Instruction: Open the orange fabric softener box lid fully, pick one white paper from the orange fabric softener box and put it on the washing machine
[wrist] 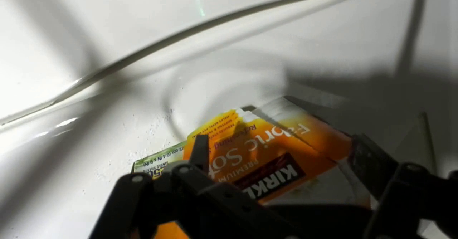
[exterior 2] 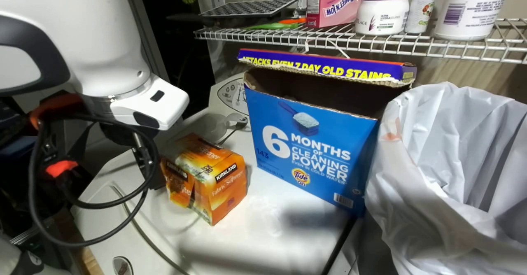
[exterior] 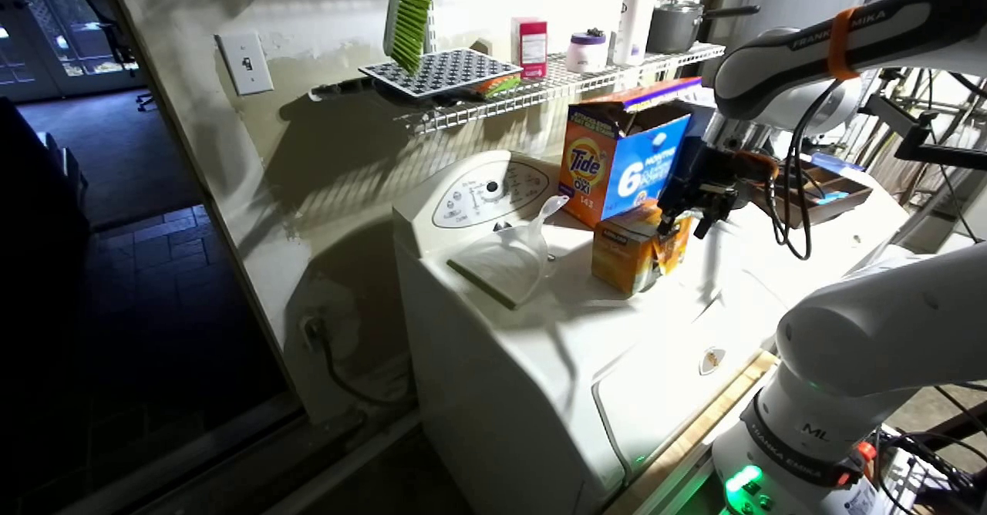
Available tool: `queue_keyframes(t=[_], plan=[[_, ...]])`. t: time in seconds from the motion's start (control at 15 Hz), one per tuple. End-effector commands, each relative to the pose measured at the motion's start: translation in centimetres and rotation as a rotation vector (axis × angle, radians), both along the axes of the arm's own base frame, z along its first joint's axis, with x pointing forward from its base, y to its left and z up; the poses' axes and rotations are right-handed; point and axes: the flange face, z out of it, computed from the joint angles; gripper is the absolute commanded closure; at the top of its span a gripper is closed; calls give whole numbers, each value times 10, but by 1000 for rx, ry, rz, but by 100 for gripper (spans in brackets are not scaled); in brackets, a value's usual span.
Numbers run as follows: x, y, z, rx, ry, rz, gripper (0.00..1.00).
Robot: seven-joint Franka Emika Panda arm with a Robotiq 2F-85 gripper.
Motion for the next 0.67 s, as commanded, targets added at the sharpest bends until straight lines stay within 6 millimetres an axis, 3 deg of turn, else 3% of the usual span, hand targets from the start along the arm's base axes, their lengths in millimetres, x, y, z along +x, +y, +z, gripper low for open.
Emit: queue_keyframes(t=[0.0, 0.27, 0.6], plan=[[-3, -10, -12, -5, 9, 75, 0], [7, -17, -24, -40, -55, 225, 0], [2, -31, -48, 34, -80, 286, 0]])
